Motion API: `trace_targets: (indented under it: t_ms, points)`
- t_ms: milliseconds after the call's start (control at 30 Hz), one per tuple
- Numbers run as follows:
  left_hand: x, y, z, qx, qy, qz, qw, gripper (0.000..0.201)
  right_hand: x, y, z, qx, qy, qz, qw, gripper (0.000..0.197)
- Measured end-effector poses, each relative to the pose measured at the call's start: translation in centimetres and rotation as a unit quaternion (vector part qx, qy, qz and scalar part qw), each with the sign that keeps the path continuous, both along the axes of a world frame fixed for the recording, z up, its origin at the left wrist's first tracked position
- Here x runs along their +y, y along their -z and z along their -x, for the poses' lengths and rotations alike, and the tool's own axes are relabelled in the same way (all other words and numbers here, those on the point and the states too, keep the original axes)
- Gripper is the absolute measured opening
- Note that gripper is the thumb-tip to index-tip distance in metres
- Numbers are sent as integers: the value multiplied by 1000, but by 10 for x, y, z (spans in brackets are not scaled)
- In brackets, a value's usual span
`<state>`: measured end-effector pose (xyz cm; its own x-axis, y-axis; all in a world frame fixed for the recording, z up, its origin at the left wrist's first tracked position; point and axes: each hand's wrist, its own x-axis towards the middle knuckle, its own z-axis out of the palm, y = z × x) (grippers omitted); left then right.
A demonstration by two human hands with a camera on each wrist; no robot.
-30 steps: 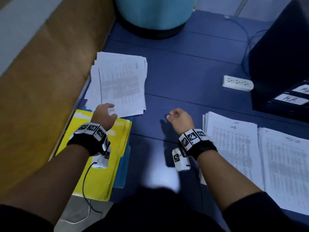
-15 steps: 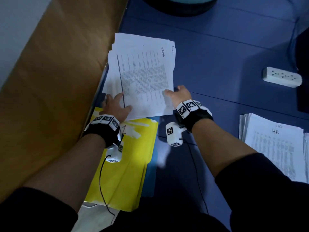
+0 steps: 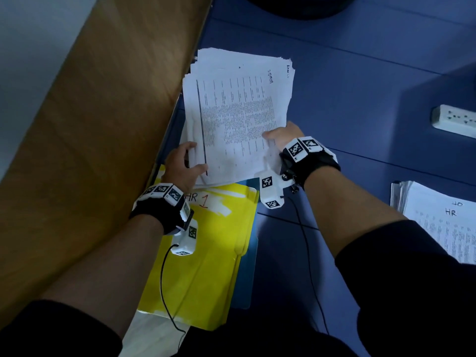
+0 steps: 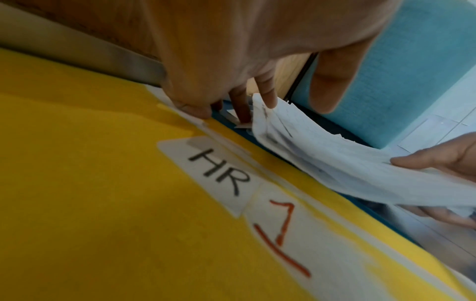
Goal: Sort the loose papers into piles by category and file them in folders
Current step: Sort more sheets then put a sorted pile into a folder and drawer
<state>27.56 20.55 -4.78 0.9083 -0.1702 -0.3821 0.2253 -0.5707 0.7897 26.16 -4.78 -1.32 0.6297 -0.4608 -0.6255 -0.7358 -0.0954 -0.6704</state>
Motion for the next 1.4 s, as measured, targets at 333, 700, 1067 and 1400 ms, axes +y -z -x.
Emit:
trace_targets:
  t_ms: [333,700,1067,1400]
  points:
    - [0,2,4,-43,49,-76,995,58,-46,-7,94,-25,79,-20,996,34]
    - [-46,-12,54,-61,69,-73,993,56,-57,-42,210,-114,33,4,993,34]
    - [-117,-79,135,39,83,246,965,120,-106,-146,307,-343,35,-51,937,40]
    - [-150,-112,216,5,-5,389,921,83,-126,-133,364,-284,-40,-57,956,42]
